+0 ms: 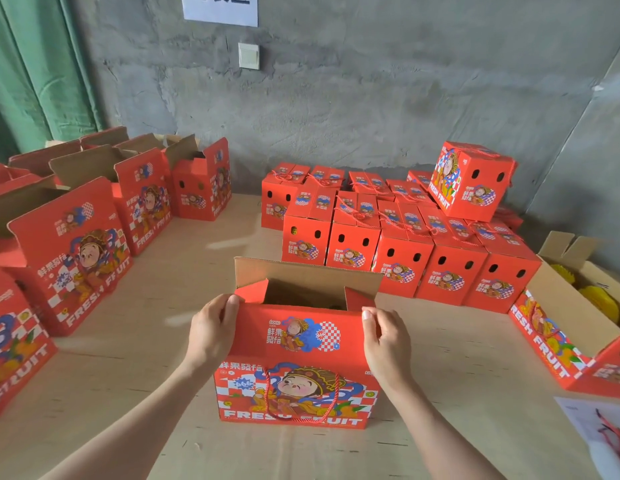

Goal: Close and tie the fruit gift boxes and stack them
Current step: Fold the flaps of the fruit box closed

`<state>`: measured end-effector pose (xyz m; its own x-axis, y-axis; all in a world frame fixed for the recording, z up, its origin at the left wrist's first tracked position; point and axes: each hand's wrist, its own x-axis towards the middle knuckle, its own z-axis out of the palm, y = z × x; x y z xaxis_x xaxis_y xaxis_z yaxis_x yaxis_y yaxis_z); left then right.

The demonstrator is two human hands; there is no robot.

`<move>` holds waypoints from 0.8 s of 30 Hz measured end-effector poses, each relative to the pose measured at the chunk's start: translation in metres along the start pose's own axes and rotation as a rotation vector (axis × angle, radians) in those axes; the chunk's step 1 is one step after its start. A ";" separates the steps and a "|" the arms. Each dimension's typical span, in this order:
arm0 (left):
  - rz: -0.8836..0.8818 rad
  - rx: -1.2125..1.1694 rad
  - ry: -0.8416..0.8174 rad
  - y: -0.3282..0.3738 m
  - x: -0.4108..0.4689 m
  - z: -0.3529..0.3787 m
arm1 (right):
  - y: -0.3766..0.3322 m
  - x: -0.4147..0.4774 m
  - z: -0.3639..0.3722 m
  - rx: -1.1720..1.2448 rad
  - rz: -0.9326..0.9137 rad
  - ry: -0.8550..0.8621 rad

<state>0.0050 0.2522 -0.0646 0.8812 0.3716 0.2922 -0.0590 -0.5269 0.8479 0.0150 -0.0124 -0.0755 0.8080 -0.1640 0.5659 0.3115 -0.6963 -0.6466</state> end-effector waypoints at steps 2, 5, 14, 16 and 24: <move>-0.045 -0.010 -0.034 0.000 0.002 -0.001 | -0.001 0.004 0.001 -0.010 -0.018 0.026; -0.014 0.077 -0.089 -0.002 0.008 -0.005 | 0.001 0.006 0.003 -0.023 -0.023 -0.017; 0.061 0.209 -0.107 -0.009 0.016 0.003 | -0.002 0.004 0.009 -0.316 -0.055 -0.070; 0.083 0.220 -0.108 -0.009 0.016 0.003 | -0.001 0.006 0.010 -0.409 -0.038 -0.118; 0.295 0.349 -0.176 -0.003 0.012 0.002 | -0.001 0.010 0.010 -0.499 -0.041 -0.248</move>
<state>0.0165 0.2566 -0.0644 0.9184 0.0490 0.3925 -0.1837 -0.8260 0.5329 0.0275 -0.0064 -0.0739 0.9123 -0.0022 0.4095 0.1196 -0.9550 -0.2716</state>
